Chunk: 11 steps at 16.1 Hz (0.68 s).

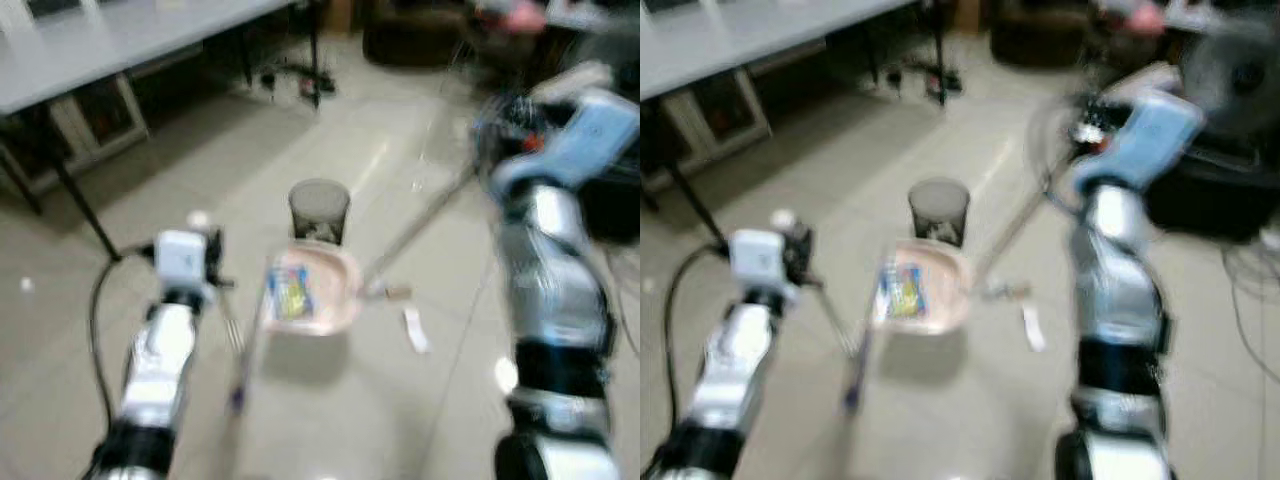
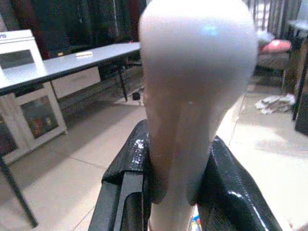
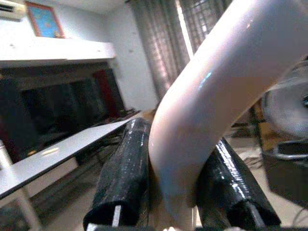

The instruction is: Sweep floor

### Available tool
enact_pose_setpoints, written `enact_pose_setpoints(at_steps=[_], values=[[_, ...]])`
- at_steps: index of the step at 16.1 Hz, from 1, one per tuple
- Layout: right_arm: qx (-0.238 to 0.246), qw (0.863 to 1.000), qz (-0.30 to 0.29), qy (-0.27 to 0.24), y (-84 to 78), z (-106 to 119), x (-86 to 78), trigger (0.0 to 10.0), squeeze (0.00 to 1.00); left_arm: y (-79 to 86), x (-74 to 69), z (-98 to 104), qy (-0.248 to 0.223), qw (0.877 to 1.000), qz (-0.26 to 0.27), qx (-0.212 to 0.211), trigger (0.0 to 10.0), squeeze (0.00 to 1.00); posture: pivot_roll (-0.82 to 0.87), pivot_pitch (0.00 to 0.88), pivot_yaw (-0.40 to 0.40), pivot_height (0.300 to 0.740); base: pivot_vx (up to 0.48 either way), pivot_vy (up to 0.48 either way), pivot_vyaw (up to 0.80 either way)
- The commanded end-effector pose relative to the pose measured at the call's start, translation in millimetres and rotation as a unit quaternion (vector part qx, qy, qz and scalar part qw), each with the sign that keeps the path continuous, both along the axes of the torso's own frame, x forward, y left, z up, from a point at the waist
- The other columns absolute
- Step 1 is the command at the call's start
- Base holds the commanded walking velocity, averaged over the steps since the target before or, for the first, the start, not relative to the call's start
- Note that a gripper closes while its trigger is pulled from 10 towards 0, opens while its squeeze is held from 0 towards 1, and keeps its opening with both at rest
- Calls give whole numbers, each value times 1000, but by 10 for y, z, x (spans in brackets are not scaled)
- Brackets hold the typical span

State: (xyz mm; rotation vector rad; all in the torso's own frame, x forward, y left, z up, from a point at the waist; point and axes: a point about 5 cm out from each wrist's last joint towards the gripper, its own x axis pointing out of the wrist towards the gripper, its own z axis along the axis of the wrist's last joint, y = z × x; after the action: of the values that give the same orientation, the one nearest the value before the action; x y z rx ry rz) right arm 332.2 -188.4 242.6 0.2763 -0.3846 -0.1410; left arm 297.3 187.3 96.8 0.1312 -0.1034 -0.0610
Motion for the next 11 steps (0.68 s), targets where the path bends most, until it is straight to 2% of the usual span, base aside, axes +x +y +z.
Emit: enact_pose_setpoints(at_steps=[1,2,6,11], values=[[16,999,15,-46,78,212,-1,10000,0,91,39,118,-26,1000,9,12,10000,0,40,0,24,740,439,0,0],[16,999,15,-46,78,212,-1,10000,0,91,39,118,-26,1000,9,12,10000,0,40,0,24,740,439,0,0],[22,998,11,-56,28,280,15,10000,0,85,63,111,-23,1000,10,11,10000,0,19,0,32,740,437,0,-670],[25,998,16,-57,25,288,27,10000,0,95,10,64,-21,1000,16,9,10000,0,11,0,19,740,439,0,0]])
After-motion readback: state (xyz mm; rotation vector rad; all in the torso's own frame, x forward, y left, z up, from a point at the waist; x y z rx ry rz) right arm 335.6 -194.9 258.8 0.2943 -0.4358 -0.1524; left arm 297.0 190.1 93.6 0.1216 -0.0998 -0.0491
